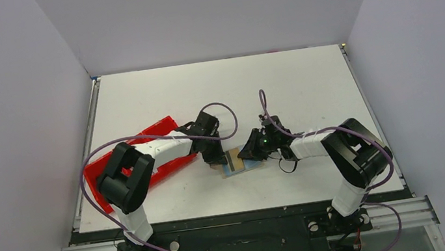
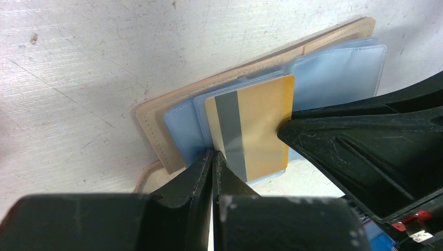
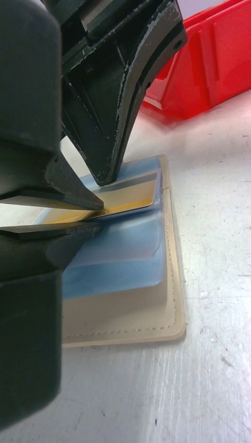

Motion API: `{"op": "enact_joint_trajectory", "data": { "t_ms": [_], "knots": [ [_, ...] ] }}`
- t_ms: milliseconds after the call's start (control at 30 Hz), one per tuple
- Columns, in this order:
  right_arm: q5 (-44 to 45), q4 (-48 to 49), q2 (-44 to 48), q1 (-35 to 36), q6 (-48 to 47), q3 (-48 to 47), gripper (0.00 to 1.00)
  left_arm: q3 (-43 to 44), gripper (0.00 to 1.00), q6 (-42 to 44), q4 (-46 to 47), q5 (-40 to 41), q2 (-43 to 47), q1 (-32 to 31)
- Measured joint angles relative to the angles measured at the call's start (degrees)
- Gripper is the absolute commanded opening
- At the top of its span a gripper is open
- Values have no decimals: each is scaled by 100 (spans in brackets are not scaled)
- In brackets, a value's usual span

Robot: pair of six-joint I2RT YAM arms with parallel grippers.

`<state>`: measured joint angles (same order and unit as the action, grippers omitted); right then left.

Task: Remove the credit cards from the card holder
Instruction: Remove the credit card from the card holder.

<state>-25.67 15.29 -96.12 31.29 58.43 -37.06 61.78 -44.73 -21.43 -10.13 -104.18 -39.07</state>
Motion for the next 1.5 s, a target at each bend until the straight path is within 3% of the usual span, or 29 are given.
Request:
{"op": "enact_joint_trajectory", "data": {
  "t_ms": [267, 1500],
  "knots": [
    [-83, 310, -22, -74, 162, 118, 0, 76, 0, -2, -92, 4, -44, 0],
    [-48, 199, 380, -621, -409, 431, 0, 168, 0, -31, -234, 90, -90, 13]
  ]
}}
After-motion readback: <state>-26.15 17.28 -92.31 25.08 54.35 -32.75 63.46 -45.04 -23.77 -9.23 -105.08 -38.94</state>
